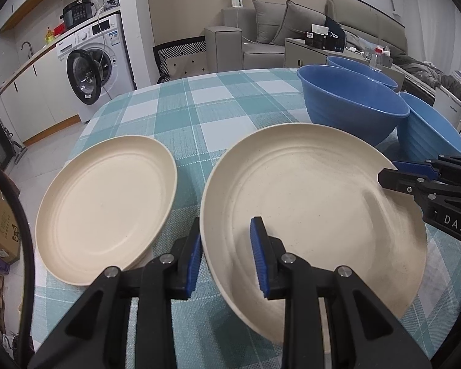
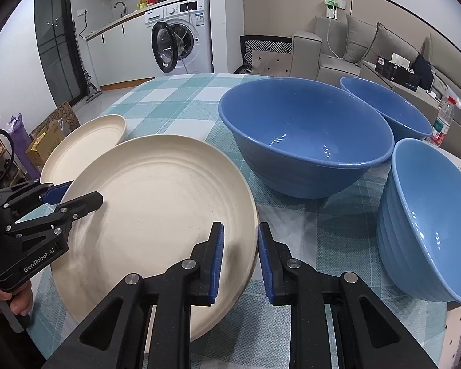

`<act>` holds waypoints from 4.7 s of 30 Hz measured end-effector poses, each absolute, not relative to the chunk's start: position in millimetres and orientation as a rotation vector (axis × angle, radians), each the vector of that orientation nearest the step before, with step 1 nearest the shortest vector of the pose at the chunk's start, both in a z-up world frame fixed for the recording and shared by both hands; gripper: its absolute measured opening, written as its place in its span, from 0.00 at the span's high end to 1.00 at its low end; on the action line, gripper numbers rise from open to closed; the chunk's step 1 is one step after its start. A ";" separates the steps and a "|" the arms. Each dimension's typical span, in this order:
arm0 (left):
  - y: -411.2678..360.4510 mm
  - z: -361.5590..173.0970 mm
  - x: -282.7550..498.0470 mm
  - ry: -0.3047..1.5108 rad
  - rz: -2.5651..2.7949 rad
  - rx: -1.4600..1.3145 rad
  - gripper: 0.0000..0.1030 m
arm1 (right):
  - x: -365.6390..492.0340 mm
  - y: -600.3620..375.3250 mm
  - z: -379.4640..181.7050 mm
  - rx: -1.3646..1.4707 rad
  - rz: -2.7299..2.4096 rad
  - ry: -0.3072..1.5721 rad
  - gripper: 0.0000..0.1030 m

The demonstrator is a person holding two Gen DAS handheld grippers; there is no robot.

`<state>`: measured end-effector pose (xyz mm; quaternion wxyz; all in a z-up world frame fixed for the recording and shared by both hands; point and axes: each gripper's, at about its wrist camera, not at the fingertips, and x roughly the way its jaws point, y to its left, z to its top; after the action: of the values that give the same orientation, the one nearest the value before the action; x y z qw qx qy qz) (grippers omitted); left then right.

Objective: Organize plates and bowls
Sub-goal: 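Carry the plate with both grippers and lower it onto another cream plate, then open the left gripper while the right gripper opens, releasing the stacked plate, then raise both tools and move them toward the separate cream plate, then close the left gripper on the plate rim while the right gripper closes beside it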

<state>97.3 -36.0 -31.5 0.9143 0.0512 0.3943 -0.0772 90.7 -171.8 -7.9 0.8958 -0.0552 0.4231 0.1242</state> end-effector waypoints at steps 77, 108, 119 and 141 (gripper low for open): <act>132.7 2.4 100.6 0.758 0.093 -0.253 0.00 | 109.7 -52.4 52.6 -0.023 0.507 0.844 0.01; 157.5 -39.8 119.1 0.849 0.089 -0.309 0.26 | 165.8 12.6 -6.1 -0.119 0.538 0.992 0.25; 161.7 -54.4 124.0 0.899 0.102 -0.320 0.46 | 180.6 22.5 -20.7 -0.118 0.537 1.019 0.42; 161.7 -58.2 122.4 0.895 0.124 -0.270 0.82 | 177.2 35.8 -32.5 -0.217 0.518 1.008 0.77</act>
<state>122.4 161.7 -58.2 0.8909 -0.1301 0.4311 0.0596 177.2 35.8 -32.5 0.8380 -0.1025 0.4767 0.2449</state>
